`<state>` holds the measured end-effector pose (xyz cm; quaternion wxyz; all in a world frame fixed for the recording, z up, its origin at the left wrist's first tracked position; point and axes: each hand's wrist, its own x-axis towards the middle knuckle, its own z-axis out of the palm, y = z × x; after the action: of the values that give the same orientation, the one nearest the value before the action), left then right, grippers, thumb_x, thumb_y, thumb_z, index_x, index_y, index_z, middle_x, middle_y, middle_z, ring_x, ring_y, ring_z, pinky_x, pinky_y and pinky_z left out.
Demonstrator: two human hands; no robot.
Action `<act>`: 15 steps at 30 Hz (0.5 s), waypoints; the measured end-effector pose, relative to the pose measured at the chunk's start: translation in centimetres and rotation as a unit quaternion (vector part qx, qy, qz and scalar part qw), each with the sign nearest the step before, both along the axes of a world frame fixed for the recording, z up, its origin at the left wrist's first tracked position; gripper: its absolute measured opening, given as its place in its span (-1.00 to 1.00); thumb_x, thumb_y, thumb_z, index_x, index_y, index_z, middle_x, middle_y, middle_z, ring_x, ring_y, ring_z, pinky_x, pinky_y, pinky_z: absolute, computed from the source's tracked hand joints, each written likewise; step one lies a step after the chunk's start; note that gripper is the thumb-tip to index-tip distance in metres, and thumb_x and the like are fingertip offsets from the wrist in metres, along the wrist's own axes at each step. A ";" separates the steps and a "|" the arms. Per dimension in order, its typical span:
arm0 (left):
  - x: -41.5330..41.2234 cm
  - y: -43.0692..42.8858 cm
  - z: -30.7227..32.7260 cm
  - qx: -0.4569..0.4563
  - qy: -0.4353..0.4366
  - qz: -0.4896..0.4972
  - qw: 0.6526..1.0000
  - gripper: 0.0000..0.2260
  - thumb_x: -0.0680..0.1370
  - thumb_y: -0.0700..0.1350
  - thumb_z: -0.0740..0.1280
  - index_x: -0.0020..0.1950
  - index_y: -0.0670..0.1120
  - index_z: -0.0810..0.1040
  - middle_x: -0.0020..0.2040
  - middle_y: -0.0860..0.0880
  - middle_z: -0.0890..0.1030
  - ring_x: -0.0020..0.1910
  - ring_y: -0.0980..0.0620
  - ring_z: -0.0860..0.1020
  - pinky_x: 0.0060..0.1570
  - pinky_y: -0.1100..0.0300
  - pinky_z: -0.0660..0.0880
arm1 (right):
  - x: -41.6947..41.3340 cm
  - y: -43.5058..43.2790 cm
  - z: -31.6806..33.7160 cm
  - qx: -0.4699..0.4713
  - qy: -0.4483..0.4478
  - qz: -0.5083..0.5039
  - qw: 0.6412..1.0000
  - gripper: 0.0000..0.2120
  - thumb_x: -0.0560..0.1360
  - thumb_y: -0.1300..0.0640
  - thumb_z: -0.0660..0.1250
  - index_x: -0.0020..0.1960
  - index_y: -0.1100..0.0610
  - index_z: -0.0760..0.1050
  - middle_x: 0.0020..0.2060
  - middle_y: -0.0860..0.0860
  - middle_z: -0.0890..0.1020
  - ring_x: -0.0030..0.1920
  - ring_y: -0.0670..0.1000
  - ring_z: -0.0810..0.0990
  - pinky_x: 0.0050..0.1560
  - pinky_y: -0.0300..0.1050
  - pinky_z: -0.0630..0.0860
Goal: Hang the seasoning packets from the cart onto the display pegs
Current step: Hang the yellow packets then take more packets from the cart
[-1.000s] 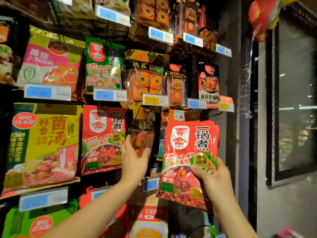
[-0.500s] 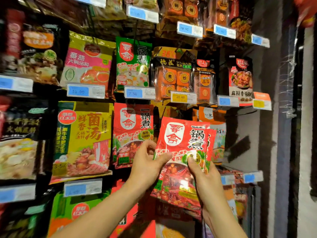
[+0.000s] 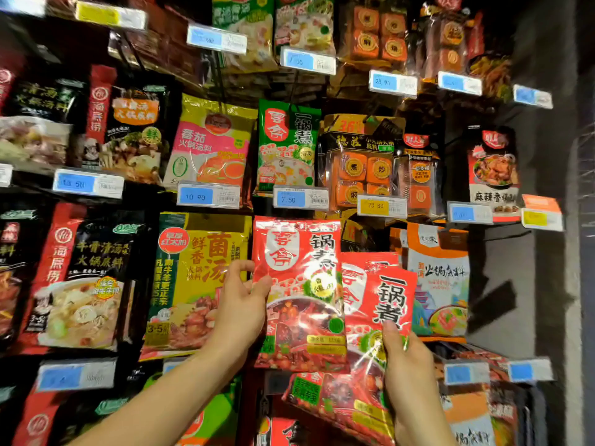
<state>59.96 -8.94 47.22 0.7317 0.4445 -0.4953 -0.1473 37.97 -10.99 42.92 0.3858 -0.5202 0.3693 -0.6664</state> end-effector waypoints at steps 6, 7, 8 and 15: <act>2.1 -0.1 3.6 -0.012 -0.102 -0.012 0.995 -0.33 0.60 -0.48 0.20 0.50 0.19 0.30 0.18 0.17 0.56 -0.06 0.30 0.64 -0.20 0.26 0.62 | -2.1 -0.3 0.5 0.013 -0.024 -0.027 0.999 -0.53 0.70 -0.01 0.20 0.48 0.27 0.39 0.30 0.21 0.56 0.20 0.23 0.54 0.22 0.04 0.36; 2.2 -0.3 3.9 -0.007 -0.114 -0.013 0.993 -0.33 0.60 -0.49 0.18 0.51 0.17 0.34 0.21 0.17 0.56 -0.05 0.33 0.63 -0.19 0.32 0.60 | -2.1 -0.2 0.6 0.008 -0.024 -0.032 0.999 -0.55 0.70 -0.01 0.20 0.46 0.26 0.41 0.28 0.15 0.57 0.22 0.20 0.53 0.23 0.03 0.36; 2.1 -0.5 4.3 -0.005 -0.119 -0.012 0.993 -0.36 0.60 -0.48 0.17 0.52 0.13 0.36 0.25 0.14 0.57 -0.03 0.38 0.61 -0.18 0.38 0.57 | -2.1 -0.4 0.6 0.010 -0.029 -0.032 0.999 -0.59 0.70 -0.01 0.20 0.43 0.23 0.43 0.22 0.10 0.57 0.19 0.17 0.51 0.22 0.01 0.36; 1.6 -1.3 5.2 -0.005 -0.106 0.002 0.994 -0.48 0.66 -0.35 0.13 0.54 0.08 0.41 0.31 0.02 0.60 0.16 0.03 0.63 -0.10 0.27 0.59 | -1.8 0.1 1.0 0.022 -0.030 -0.058 0.998 -0.77 0.70 -0.06 0.20 0.23 0.04 0.51 0.08 0.04 0.67 0.12 0.17 0.63 0.30 0.25 0.51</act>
<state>61.55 -10.23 52.40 0.6773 0.4551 -0.5701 -0.0951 36.20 -10.88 43.96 0.3685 -0.4688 0.4017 -0.6950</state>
